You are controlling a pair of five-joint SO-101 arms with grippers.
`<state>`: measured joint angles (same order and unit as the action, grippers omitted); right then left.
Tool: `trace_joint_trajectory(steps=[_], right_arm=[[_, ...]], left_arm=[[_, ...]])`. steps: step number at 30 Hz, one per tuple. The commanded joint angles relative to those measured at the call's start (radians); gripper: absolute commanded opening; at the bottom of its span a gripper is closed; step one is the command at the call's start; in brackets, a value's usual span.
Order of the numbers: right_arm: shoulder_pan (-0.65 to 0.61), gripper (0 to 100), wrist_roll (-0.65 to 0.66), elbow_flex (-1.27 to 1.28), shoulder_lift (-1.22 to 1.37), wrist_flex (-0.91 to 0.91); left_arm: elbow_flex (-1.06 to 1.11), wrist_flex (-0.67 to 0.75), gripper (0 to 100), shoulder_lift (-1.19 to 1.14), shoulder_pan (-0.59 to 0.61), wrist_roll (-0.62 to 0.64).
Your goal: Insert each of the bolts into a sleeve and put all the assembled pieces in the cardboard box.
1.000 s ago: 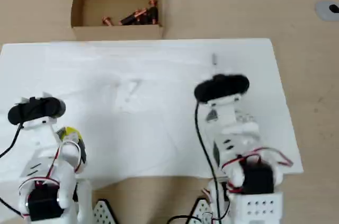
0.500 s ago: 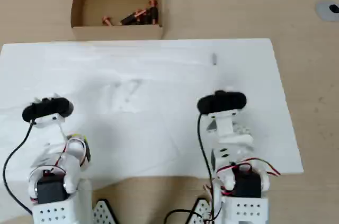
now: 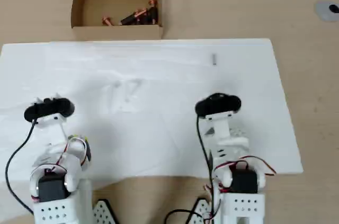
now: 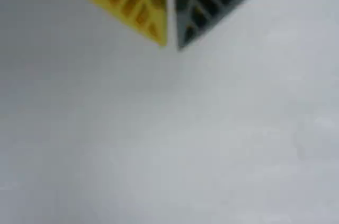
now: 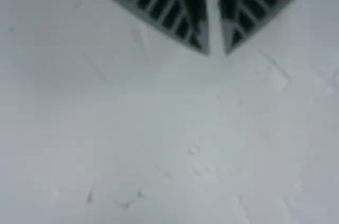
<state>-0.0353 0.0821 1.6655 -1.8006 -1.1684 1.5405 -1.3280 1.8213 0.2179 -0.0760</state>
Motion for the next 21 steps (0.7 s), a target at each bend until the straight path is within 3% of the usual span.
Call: trace_joint_trajectory(steps=[1,21], right_arm=[[0.015,1.0,-0.011,-0.002,-0.12,0.018],[0.015,1.0,-0.009,-0.002,-0.12,0.018]], left_arm=[[0.043,0.034,1,0.005,0.009,-0.006],[0.04,0.037,1,0.002,0.009,-0.006]])
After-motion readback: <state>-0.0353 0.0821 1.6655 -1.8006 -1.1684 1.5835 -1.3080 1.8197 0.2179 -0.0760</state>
